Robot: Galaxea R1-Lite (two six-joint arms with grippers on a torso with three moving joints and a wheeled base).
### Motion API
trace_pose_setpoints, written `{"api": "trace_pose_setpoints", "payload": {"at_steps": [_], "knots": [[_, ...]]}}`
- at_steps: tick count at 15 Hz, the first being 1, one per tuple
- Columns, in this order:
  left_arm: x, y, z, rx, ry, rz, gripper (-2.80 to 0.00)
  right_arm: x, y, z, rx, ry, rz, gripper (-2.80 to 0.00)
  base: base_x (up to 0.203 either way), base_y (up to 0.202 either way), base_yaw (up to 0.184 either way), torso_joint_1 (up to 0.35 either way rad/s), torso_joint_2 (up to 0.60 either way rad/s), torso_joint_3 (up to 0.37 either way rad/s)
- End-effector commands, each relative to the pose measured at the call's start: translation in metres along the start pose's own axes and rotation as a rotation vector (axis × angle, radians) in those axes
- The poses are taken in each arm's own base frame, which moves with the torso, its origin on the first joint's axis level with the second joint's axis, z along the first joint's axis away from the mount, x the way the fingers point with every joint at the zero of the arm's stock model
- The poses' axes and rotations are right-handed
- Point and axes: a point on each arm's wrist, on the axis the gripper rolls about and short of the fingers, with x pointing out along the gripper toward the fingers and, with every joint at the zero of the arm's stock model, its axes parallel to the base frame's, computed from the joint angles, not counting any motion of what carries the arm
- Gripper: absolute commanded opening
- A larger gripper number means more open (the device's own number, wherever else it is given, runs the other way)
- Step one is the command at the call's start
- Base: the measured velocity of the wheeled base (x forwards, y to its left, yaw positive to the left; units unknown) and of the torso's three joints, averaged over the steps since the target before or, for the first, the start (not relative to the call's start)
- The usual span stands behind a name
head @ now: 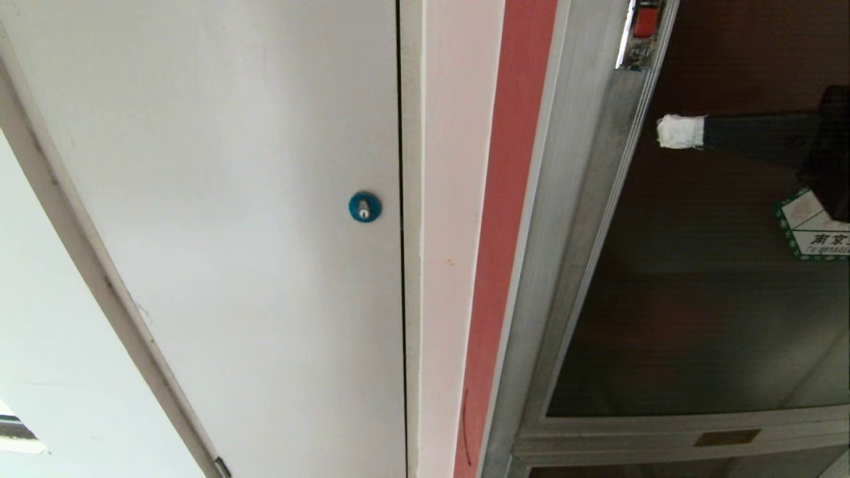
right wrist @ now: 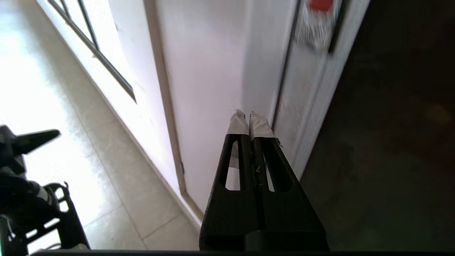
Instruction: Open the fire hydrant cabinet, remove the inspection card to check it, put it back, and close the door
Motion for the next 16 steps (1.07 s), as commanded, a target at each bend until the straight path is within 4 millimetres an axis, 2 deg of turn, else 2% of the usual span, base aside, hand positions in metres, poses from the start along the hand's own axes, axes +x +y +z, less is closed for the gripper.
{"api": "trace_pose_setpoints", "payload": {"at_steps": [1, 4, 6, 11, 13, 16], "knots": [[0.001, 0.0, -0.002, 0.0, 0.008, 0.0, -2.8, -0.018, 0.012, 0.022, -0.042, -0.085, 0.022, -2.8, 0.0, 0.0, 0.0, 0.0, 0.0, 0.0], [0.001, 0.0, -0.002, 0.0, 0.008, 0.0, -2.8, -0.024, 0.016, 0.049, -0.076, -0.154, 0.029, -2.8, 0.0, 0.0, 0.0, 0.0, 0.0, 0.0], [0.001, 0.0, -0.002, 0.0, 0.008, 0.0, -2.8, -0.021, 0.015, 0.069, -0.096, -0.196, 0.033, -2.8, 0.0, 0.0, 0.0, 0.0, 0.0, 0.0], [0.001, 0.0, -0.002, 0.0, 0.008, 0.0, -2.8, 0.01, 0.0, 0.114, -0.133, -0.272, 0.03, -2.8, 0.0, 0.0, 0.0, 0.0, 0.0, 0.0], [0.001, 0.0, -0.002, 0.0, 0.008, 0.0, -2.8, 0.03, -0.01, 0.12, -0.141, -0.292, -0.007, -2.8, 0.0, 0.0, 0.0, 0.0, 0.0, 0.0], [0.001, 0.0, -0.002, 0.0, 0.007, 0.0, -2.8, 0.038, -0.015, 0.122, -0.165, -0.345, -0.065, -2.8, 0.0, 0.0, 0.0, 0.0, 0.0, 0.0]]}}
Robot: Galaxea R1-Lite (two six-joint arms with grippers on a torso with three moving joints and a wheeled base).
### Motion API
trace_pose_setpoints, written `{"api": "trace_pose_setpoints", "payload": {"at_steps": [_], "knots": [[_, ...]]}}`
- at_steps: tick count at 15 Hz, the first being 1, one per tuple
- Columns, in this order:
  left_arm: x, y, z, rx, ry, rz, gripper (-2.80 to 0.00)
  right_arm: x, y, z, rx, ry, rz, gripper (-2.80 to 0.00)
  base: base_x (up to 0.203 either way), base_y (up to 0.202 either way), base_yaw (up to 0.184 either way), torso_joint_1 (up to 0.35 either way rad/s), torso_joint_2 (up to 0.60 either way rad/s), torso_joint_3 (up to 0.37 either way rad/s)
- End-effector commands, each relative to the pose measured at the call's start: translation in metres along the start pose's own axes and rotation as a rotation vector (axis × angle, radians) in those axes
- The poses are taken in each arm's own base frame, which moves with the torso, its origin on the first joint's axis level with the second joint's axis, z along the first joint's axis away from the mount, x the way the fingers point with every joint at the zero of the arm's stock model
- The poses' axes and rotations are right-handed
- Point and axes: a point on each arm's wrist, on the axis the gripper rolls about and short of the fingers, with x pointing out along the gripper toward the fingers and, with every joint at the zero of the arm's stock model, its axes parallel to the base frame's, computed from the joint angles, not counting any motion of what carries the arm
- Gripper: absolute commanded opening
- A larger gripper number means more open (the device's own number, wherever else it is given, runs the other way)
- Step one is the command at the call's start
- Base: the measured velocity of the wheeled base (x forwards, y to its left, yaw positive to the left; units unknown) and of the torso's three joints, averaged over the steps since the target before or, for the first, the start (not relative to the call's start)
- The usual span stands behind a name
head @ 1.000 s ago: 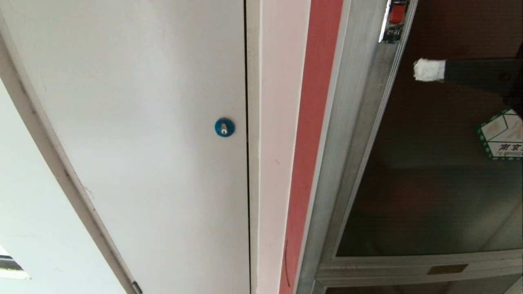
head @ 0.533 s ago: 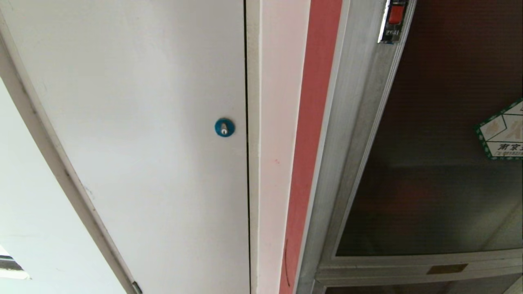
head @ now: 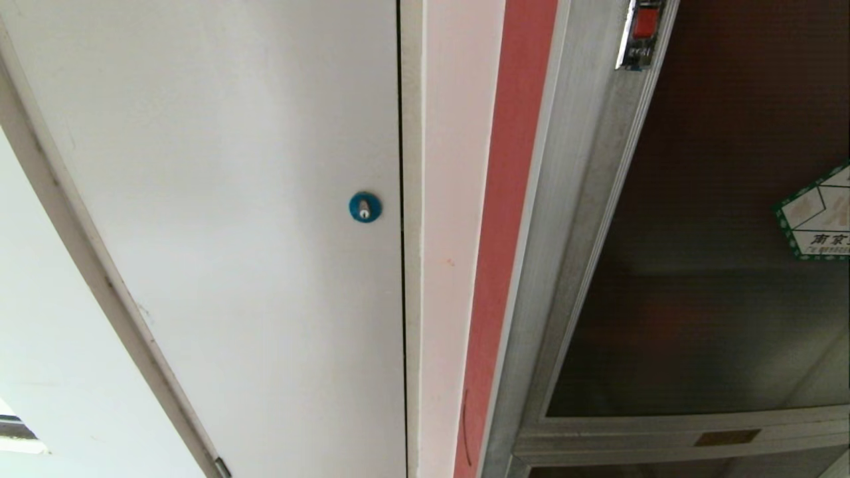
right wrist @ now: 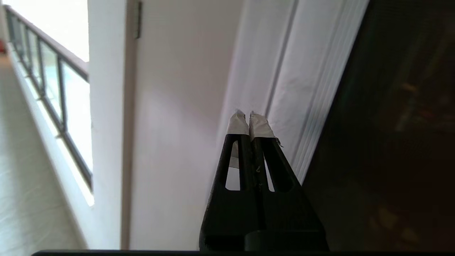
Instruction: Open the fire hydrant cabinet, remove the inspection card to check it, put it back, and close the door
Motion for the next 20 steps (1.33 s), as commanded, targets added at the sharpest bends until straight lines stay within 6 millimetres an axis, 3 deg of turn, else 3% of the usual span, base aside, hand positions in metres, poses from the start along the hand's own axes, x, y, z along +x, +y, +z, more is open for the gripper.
{"api": "trace_pose_setpoints", "payload": {"at_steps": [1, 11, 16, 20], "knots": [[0.001, 0.0, -0.002, 0.0, 0.007, 0.0, -2.8, 0.013, -0.006, -0.01, -0.006, -0.006, -0.029, -2.8, 0.0, 0.0, 0.0, 0.0, 0.0, 0.0], [0.001, 0.0, -0.002, 0.0, 0.009, 0.0, -2.8, 0.031, -0.016, -0.024, -0.038, -0.019, -0.156, -2.8, 0.0, 0.0, 0.0, 0.0, 0.0, 0.0], [0.001, 0.0, -0.002, 0.0, 0.009, 0.0, -2.8, 0.016, -0.005, -0.016, -0.028, -0.017, -0.135, -2.8, 0.0, 0.0, 0.0, 0.0, 0.0, 0.0], [0.001, 0.0, -0.002, 0.0, 0.009, 0.0, -2.8, -0.007, 0.016, -0.014, 0.012, 0.003, -0.075, -2.8, 0.0, 0.0, 0.0, 0.0, 0.0, 0.0]]}}
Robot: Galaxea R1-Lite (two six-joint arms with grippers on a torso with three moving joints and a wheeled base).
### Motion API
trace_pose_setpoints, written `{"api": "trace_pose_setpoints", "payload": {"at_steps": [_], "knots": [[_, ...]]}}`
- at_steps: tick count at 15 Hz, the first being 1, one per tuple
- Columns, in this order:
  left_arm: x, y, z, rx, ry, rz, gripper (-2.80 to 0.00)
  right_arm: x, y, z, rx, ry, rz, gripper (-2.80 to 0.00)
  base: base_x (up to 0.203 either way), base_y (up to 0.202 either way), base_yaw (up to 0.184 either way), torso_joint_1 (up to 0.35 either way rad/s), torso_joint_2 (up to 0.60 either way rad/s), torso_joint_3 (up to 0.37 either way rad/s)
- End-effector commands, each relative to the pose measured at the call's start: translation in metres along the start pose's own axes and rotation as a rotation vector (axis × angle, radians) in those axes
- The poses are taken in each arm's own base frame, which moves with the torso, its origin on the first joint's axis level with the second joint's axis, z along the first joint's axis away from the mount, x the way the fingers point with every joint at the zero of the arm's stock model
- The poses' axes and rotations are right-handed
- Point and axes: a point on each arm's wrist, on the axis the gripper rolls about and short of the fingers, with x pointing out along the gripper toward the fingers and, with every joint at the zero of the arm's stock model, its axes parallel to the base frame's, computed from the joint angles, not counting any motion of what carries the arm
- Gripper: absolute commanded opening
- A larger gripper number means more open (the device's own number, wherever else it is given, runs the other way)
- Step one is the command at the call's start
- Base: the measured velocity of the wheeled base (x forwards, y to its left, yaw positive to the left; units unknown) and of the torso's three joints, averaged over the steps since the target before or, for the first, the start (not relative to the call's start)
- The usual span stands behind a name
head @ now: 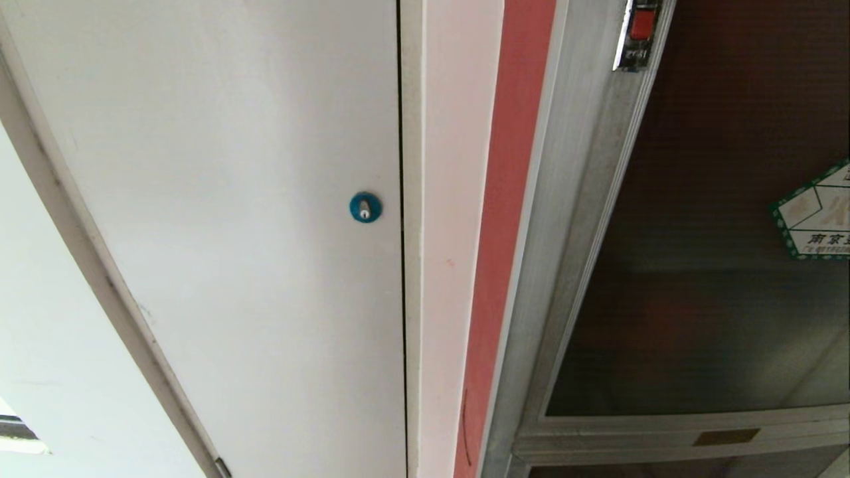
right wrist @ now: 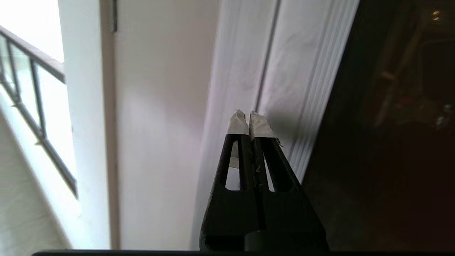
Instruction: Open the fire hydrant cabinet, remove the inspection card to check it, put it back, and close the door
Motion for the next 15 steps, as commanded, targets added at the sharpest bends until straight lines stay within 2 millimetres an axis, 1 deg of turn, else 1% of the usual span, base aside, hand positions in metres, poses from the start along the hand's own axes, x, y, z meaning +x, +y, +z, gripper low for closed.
{"api": "trace_pose_setpoints", "payload": {"at_steps": [1, 3, 6, 9, 13, 15], "knots": [[0.001, 0.0, -0.002, 0.0, 0.009, 0.0, -2.8, -0.024, 0.013, 0.008, 0.014, -0.011, 0.043, -2.8, 0.0, 0.0, 0.0, 0.0, 0.0, 0.0], [0.001, 0.0, -0.002, 0.0, 0.009, 0.0, -2.8, -0.032, 0.017, 0.005, 0.026, 0.006, 0.053, -2.8, 0.0, 0.0, 0.0, 0.0, 0.0, 0.0], [0.001, 0.0, -0.002, 0.0, 0.009, 0.0, -2.8, -0.037, 0.018, 0.001, 0.03, 0.026, 0.047, -2.8, 0.0, 0.0, 0.0, 0.0, 0.0, 0.0], [0.001, 0.0, -0.002, 0.0, 0.008, 0.0, -2.8, -0.036, 0.016, -0.006, 0.033, 0.05, 0.031, -2.8, 0.0, 0.0, 0.0, 0.0, 0.0, 0.0], [0.001, 0.0, -0.002, 0.0, 0.009, 0.0, -2.8, -0.028, 0.012, -0.021, 0.037, 0.102, 0.014, -2.8, 0.0, 0.0, 0.0, 0.0, 0.0, 0.0], [0.001, 0.0, -0.002, 0.0, 0.009, 0.0, -2.8, -0.028, 0.01, -0.025, 0.036, 0.117, 0.009, -2.8, 0.0, 0.0, 0.0, 0.0, 0.0, 0.0]]}}
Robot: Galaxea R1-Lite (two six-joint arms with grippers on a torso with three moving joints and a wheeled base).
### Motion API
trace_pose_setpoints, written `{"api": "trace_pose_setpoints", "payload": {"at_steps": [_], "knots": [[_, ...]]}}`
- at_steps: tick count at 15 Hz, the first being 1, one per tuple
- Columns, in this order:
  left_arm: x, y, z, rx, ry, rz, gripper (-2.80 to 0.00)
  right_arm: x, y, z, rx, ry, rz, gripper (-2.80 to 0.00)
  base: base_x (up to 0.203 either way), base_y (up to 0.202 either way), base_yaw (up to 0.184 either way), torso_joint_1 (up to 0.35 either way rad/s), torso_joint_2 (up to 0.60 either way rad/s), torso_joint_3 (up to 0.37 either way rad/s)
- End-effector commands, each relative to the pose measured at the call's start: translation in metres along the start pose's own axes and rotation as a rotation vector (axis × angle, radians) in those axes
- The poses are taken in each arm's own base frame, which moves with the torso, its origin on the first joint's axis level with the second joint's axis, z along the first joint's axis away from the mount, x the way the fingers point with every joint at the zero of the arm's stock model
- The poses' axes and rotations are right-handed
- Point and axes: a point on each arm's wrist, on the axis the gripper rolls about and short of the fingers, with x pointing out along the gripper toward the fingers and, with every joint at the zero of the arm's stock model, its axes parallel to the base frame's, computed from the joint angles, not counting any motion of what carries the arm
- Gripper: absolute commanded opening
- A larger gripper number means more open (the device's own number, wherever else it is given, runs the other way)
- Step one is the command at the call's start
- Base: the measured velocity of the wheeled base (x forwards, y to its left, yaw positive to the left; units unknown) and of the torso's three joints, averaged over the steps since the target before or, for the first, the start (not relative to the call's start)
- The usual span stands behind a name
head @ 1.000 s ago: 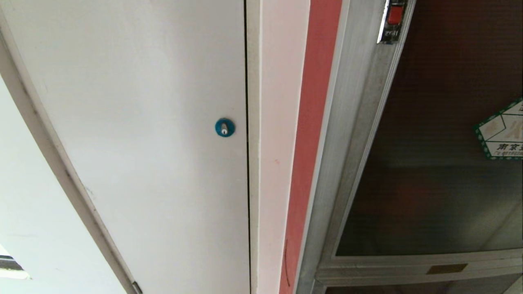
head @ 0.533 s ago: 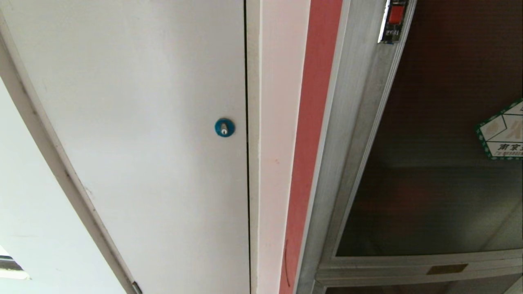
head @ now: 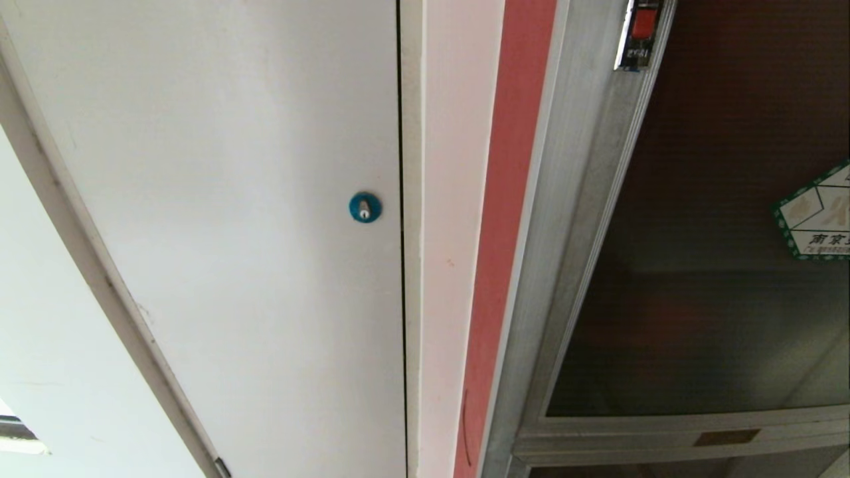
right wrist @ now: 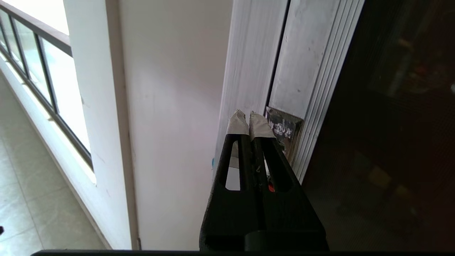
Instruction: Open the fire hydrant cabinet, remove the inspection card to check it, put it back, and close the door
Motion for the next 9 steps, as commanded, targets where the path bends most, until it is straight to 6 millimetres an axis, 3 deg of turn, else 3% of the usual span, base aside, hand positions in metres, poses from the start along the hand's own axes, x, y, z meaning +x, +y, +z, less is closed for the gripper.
{"api": "trace_pose_setpoints", "payload": {"at_steps": [1, 9], "knots": [[0.0006, 0.0, -0.002, 0.0, 0.008, 0.0, -2.8, 0.0033, -0.0028, -0.0061, 0.002, 0.024, -0.007, -2.8, 0.0, 0.0, 0.0, 0.0, 0.0, 0.0], [0.0006, 0.0, -0.002, 0.0, 0.008, 0.0, -2.8, 0.004, -0.0108, -0.0159, 0.012, 0.099, -0.036, -2.8, 0.0, 0.0, 0.0, 0.0, 0.0, 0.0]]}}
